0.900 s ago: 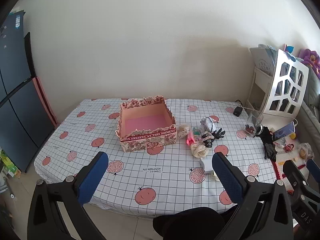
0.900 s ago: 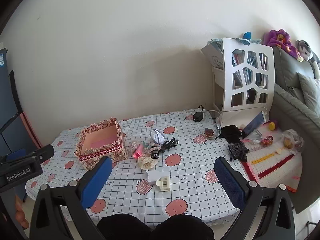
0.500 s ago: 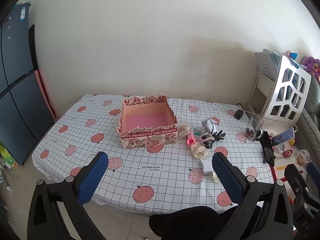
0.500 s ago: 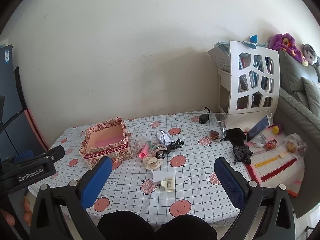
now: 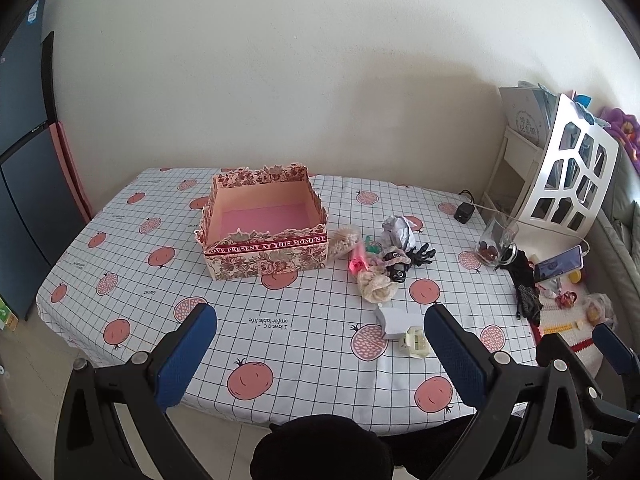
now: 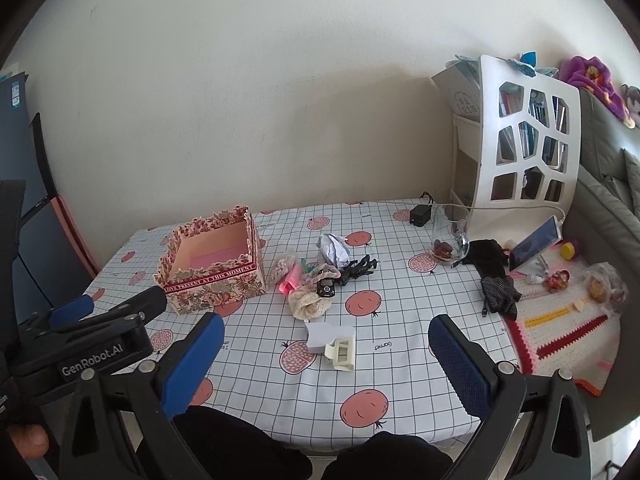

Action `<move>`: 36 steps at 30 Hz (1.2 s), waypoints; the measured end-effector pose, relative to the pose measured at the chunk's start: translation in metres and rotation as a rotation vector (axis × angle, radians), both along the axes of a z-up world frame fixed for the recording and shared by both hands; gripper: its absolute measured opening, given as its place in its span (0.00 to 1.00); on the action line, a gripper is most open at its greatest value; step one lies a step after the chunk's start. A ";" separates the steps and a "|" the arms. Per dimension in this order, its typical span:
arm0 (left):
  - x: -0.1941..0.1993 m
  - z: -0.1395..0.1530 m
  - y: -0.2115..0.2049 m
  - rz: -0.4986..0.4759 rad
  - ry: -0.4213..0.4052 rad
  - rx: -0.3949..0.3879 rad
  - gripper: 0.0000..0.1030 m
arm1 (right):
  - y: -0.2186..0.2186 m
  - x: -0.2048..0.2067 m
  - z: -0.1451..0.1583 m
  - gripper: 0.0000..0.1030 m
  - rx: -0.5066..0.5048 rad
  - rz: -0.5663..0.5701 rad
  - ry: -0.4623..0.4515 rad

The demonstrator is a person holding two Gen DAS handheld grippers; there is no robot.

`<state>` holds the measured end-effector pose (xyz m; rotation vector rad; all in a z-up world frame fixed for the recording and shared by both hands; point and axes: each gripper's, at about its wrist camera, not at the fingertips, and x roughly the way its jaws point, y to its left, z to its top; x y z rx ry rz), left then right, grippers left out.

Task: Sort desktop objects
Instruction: 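Move both tools toward the cream hair clip and white paper card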

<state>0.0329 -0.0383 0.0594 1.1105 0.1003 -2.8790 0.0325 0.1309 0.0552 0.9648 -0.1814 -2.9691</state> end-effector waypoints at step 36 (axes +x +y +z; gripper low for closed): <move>-0.122 -0.058 0.026 -0.062 -0.121 0.054 1.00 | 0.040 -0.121 -0.076 1.00 -0.136 -0.042 -0.190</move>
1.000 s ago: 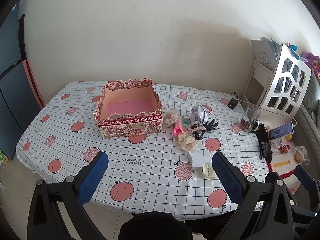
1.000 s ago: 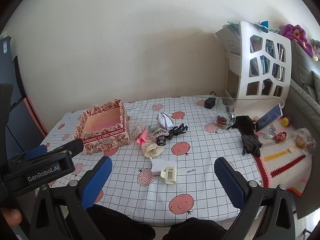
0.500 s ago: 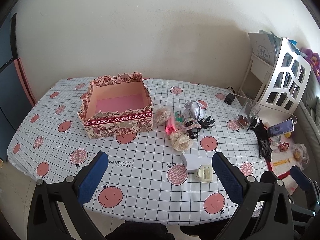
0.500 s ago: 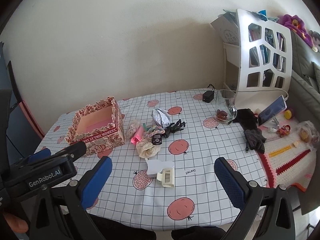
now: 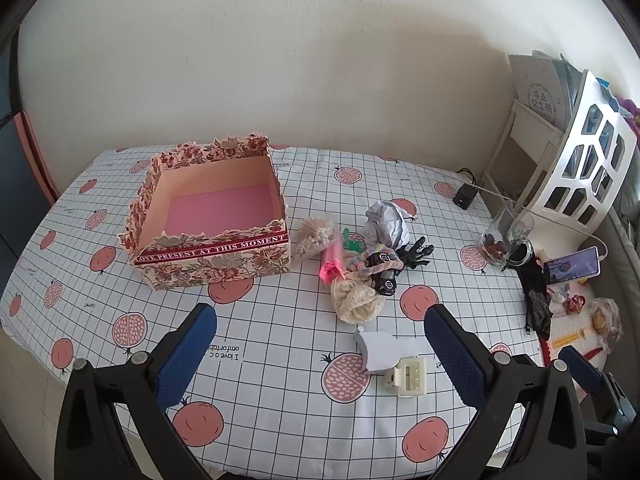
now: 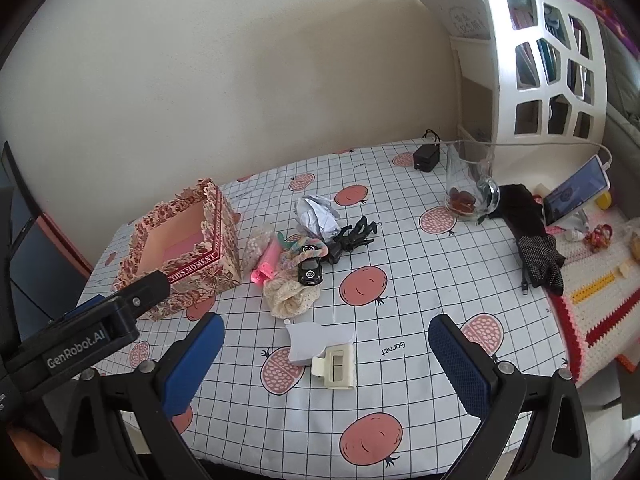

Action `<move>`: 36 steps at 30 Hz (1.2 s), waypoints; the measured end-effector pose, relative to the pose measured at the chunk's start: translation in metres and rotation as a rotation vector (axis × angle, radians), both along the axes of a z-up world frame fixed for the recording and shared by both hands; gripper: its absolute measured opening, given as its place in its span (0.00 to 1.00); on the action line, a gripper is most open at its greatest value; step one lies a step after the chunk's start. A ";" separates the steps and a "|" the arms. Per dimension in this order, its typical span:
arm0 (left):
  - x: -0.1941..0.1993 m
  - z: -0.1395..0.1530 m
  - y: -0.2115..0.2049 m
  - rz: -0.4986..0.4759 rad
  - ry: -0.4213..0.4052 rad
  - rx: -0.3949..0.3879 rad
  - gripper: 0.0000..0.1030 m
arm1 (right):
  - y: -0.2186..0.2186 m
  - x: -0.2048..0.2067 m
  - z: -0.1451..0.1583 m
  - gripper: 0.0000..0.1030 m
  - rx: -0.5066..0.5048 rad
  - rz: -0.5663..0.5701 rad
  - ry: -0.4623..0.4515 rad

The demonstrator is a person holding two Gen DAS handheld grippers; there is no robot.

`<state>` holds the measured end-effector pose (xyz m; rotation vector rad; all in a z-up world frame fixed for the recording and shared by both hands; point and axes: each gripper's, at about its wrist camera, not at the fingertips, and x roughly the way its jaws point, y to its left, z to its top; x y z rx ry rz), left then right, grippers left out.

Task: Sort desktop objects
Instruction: 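Move both tools toward the cream hair clip and white paper card, then grasp the cream hair clip with the right tool while the left tool approaches the white card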

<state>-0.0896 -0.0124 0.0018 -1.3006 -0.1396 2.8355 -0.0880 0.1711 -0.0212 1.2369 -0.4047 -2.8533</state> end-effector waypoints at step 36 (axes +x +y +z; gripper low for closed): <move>-0.071 -0.138 -0.011 0.108 -0.418 0.088 1.00 | -0.009 -0.079 -0.142 1.00 -0.091 0.056 -0.474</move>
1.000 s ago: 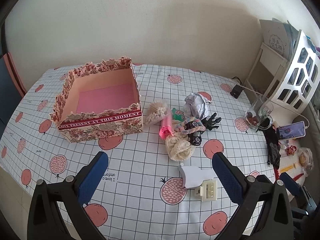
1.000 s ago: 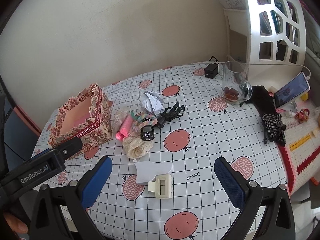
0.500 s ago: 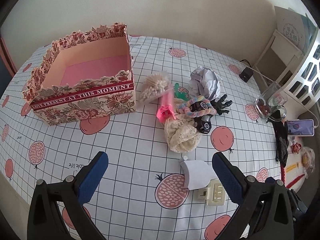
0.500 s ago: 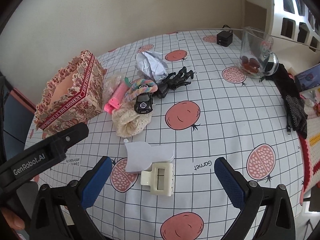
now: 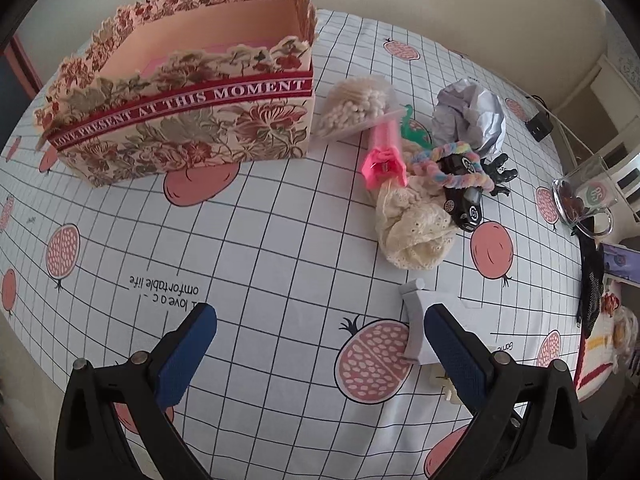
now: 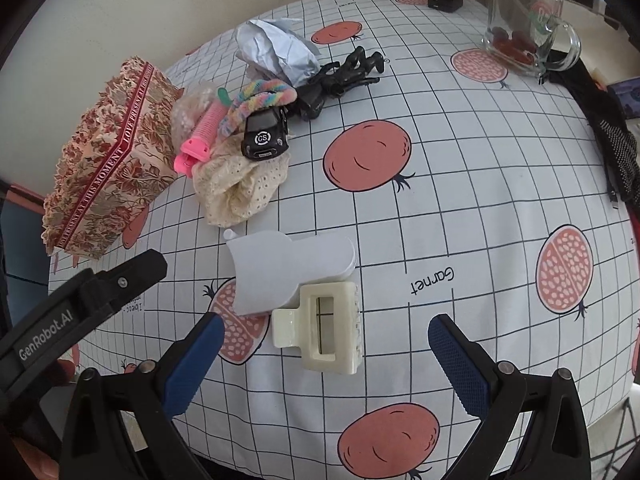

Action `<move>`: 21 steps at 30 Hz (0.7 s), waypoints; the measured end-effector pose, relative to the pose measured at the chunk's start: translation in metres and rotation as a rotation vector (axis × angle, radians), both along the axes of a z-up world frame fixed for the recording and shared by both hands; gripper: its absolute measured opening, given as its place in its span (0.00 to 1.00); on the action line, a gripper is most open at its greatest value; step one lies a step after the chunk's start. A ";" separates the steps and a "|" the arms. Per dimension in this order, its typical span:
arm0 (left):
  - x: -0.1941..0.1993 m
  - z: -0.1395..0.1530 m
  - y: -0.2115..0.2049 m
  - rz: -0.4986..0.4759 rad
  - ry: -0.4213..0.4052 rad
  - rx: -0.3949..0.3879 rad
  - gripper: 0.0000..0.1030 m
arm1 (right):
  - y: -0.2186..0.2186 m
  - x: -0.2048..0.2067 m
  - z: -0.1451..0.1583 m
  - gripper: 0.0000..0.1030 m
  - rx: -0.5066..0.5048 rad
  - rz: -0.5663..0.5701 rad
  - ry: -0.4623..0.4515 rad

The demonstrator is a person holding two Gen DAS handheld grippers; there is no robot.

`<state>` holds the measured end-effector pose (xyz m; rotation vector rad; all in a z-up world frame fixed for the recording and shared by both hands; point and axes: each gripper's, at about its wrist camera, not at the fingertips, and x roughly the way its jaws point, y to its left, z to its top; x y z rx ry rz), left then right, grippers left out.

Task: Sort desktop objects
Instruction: 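Grasp the cream hair clip with the right tool while the left tool approaches the white card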

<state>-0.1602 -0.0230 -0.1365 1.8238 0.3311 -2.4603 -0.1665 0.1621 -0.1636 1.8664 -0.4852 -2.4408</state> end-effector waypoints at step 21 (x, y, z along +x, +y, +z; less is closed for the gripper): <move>0.012 -0.010 -0.012 0.062 -0.056 0.074 1.00 | -0.015 -0.007 -0.030 0.69 0.059 0.013 -0.062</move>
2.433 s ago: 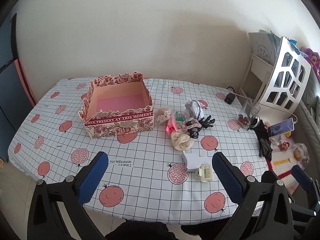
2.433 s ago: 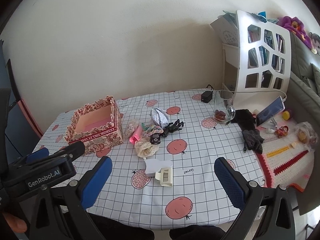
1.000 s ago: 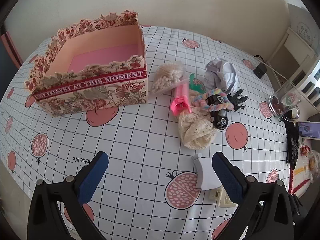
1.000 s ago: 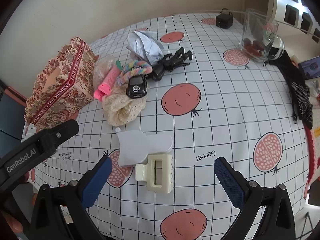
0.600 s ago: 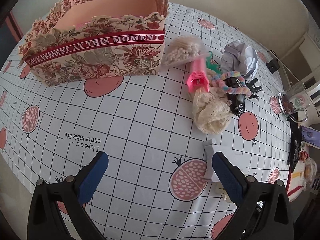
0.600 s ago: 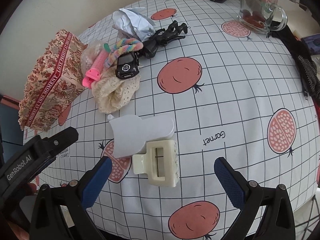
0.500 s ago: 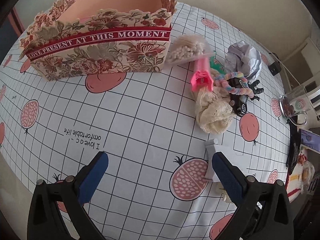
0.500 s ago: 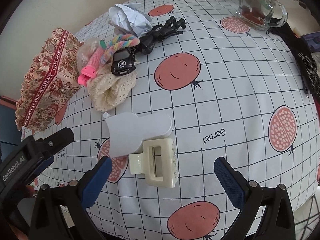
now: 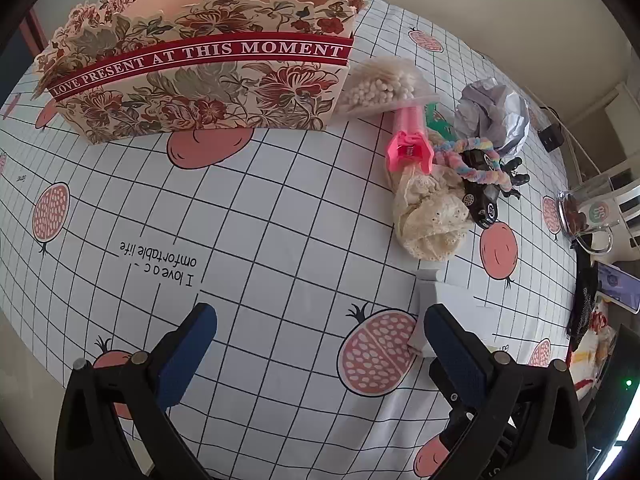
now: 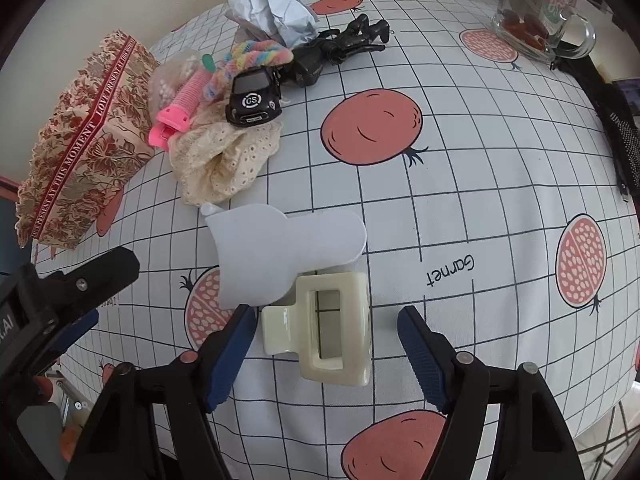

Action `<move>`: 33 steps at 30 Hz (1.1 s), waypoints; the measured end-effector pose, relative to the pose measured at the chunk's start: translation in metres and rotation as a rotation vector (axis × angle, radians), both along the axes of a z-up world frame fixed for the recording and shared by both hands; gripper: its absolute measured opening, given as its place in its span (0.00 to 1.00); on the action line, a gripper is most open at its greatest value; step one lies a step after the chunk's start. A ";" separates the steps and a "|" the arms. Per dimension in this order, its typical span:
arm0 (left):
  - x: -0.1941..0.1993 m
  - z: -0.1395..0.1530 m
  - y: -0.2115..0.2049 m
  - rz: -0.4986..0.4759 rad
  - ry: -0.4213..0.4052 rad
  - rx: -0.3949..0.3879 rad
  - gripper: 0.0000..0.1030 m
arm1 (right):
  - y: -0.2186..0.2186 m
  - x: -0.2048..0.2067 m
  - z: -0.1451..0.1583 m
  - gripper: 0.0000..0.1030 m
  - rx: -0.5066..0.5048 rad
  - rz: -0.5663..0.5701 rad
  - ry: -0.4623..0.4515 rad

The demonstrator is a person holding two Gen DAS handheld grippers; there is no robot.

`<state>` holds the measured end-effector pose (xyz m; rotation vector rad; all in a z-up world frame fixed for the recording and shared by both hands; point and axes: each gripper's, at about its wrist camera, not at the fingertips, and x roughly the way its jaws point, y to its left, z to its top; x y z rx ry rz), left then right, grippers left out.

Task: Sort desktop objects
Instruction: 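Grasp the cream hair clip with the right tool while the left tool approaches the white card, then close the left tool on the white paper card while the right tool holds the clip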

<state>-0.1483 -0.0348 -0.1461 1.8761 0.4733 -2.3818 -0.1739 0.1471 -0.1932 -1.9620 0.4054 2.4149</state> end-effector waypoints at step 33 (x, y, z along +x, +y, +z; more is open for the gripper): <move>-0.020 0.000 0.103 -0.314 0.056 -0.096 1.00 | 0.147 0.008 0.021 0.51 -0.086 -0.334 0.051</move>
